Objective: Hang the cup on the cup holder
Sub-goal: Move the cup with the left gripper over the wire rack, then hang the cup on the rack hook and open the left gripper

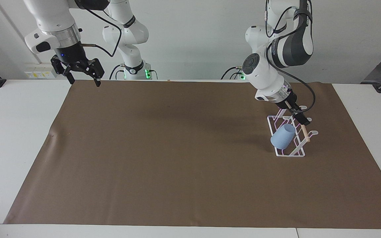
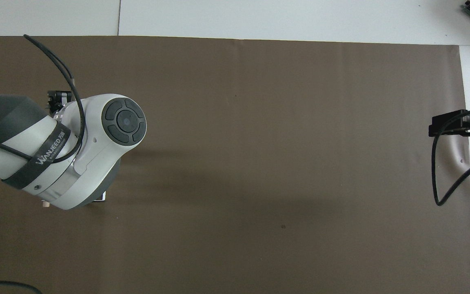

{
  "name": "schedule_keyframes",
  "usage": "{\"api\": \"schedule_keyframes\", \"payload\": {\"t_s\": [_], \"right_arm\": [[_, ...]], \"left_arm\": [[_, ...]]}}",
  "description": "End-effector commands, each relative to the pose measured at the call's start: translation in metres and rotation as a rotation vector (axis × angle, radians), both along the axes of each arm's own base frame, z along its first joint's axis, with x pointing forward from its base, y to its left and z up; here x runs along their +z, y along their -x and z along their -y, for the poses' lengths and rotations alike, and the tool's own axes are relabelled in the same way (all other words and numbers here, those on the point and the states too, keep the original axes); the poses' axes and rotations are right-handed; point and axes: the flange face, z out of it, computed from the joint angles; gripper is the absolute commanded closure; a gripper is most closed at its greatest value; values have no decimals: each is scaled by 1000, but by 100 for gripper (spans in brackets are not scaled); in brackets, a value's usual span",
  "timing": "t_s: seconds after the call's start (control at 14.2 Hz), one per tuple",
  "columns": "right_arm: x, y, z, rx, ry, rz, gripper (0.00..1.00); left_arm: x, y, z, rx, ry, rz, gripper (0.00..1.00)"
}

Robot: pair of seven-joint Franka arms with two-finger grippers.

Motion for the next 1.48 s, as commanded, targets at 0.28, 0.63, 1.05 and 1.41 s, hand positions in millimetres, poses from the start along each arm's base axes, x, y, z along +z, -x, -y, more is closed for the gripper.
{"api": "schedule_keyframes", "payload": {"t_s": [0.28, 0.63, 1.05, 1.41], "right_arm": [[-10, 5, -1, 22, 7, -28, 0], [-9, 6, -1, 21, 7, -23, 0], [-8, 6, -1, 24, 7, -23, 0], [-8, 6, -2, 24, 7, -21, 0]], "left_arm": [[31, -8, -16, 322, 238, 100, 0], [54, -2, -48, 613, 412, 157, 0], [81, 9, -90, 870, 567, 178, 0], [109, 37, -98, 974, 545, 187, 0]]}}
